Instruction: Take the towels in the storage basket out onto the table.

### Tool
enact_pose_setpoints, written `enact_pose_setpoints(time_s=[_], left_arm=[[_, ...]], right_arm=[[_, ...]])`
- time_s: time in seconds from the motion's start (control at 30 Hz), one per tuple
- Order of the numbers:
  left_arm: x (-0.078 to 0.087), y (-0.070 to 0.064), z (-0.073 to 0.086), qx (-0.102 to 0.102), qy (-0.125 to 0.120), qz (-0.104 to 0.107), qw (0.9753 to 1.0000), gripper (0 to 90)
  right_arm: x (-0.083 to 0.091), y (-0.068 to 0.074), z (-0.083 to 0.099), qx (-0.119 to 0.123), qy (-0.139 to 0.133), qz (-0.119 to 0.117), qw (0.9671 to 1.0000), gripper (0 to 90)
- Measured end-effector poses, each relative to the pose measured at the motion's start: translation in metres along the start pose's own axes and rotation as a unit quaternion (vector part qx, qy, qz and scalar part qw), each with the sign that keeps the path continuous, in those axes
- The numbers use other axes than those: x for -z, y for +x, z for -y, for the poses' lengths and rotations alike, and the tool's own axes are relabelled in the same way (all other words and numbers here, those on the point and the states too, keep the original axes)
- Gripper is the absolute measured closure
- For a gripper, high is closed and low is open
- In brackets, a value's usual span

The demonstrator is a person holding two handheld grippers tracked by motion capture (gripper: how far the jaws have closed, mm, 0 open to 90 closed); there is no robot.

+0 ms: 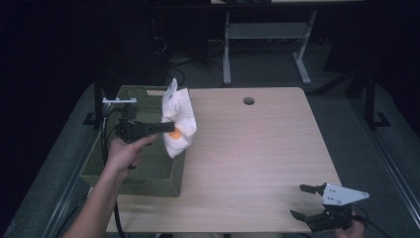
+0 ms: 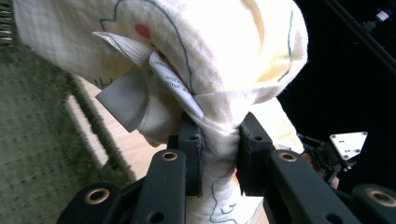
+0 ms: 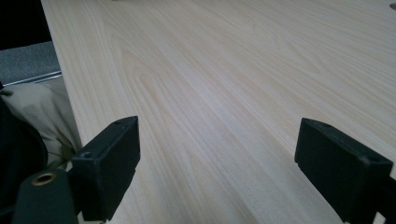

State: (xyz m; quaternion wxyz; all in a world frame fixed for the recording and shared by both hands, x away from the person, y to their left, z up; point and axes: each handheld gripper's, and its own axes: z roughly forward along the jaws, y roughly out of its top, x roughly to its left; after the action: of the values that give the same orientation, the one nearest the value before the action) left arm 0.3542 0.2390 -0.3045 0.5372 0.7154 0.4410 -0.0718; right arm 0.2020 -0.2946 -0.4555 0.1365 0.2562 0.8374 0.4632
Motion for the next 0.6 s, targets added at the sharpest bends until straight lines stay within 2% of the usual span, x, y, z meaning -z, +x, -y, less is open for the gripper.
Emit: enact_pose_setpoints(time_s=[0.6], left_arm=[[-0.038, -0.012, -0.003, -0.011, 0.028, 0.012, 0.9995, 75.1]], right_arm=[[0.001, 0.0, 0.0, -0.002, -0.004, 0.001, 1.0, 13.8]])
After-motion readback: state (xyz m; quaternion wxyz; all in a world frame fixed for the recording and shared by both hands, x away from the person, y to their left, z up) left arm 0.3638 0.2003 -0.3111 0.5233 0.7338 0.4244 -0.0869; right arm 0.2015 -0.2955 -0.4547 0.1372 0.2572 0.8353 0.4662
